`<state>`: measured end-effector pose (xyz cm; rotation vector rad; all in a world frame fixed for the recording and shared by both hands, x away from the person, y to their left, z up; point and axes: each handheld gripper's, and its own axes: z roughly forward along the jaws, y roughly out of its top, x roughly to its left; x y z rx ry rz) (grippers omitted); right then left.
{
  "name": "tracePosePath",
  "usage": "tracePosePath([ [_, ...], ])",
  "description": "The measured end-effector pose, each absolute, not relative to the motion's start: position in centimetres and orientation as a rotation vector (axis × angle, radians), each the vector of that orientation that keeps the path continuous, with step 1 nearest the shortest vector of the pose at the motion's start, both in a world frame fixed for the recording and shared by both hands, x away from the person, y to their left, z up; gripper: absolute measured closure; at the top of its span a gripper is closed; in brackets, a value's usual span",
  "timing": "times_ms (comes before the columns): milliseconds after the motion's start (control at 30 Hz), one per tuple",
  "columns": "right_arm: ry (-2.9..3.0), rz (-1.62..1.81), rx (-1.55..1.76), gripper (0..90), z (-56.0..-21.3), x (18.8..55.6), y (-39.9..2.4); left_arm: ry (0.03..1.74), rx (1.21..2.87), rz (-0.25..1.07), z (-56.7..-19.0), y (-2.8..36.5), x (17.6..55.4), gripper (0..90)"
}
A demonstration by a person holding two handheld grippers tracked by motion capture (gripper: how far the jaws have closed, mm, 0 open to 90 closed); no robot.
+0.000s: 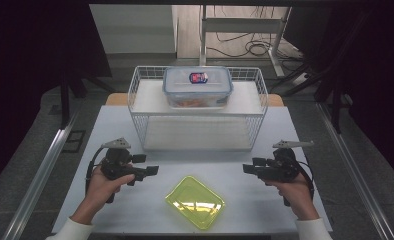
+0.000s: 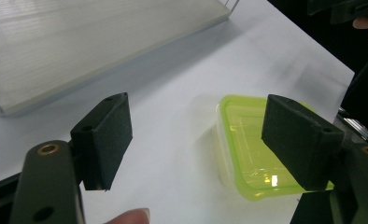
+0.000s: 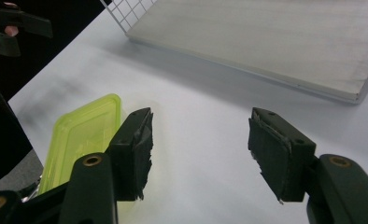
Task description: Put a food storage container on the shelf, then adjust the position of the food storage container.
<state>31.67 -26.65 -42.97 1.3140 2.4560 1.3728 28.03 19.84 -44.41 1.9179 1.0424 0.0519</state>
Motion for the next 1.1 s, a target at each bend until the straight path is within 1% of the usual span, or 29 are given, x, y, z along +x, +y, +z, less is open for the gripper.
tracePosePath([
  [333,2.471,1.366,1.284,41.1,-43.5,30.8,-26.0,1.076,1.950,0.086,-45.5,20.2,26.8,22.3],
  [433,2.497,1.354,1.249,45.5,-43.6,30.0,-25.7,1.080,1.964,0.072,-45.8,20.3,26.5,20.8],
  [467,2.497,1.354,1.249,45.5,-43.6,30.0,-25.7,1.080,1.962,0.066,-45.9,20.3,26.5,20.8],
  [500,2.512,1.346,1.242,50.5,-43.8,29.7,-25.5,1.081,1.964,0.064,-45.9,20.2,26.3,20.4],
  [533,2.512,1.346,1.242,50.5,-43.8,29.7,-25.5,1.081,1.964,0.064,-45.9,20.2,26.3,20.4],
  [567,2.537,1.329,1.224,56.3,-43.9,29.5,-25.3,1.078,1.969,0.057,-46.0,20.1,26.2,20.3],
  [600,2.537,1.329,1.224,56.3,-43.9,29.5,-25.3,1.078,1.969,0.057,-46.0,20.1,26.2,20.2],
  [633,2.543,1.328,1.216,58.8,-44.0,29.4,-25.2,1.076,1.985,0.057,-46.1,19.9,26.1,19.9],
  [700,2.585,1.318,1.161,66.4,-44.1,29.0,-24.6,1.074,2.021,0.073,-46.2,19.6,26.0,19.7],
  [800,2.651,1.255,1.062,81.6,-44.0,27.9,-22.9,1.075,2.023,0.075,-46.2,19.7,26.0,19.5],
  [833,2.651,1.255,1.062,81.6,-44.0,27.9,-22.9,1.076,2.022,0.073,-46.2,19.7,26.0,19.5],
  [900,2.675,1.258,1.015,88.5,-43.9,27.4,-21.6,1.082,2.024,0.066,-46.3,19.8,26.1,19.5],
  [967,2.683,1.256,1.002,88.9,-43.9,27.2,-21.2,1.084,2.027,0.063,-46.4,19.7,26.1,19.5],
  [1100,2.761,1.271,0.914,89.1,-44.4,26.0,-18.5,1.080,2.041,0.063,-46.6,19.5,26.0,19.4],
])
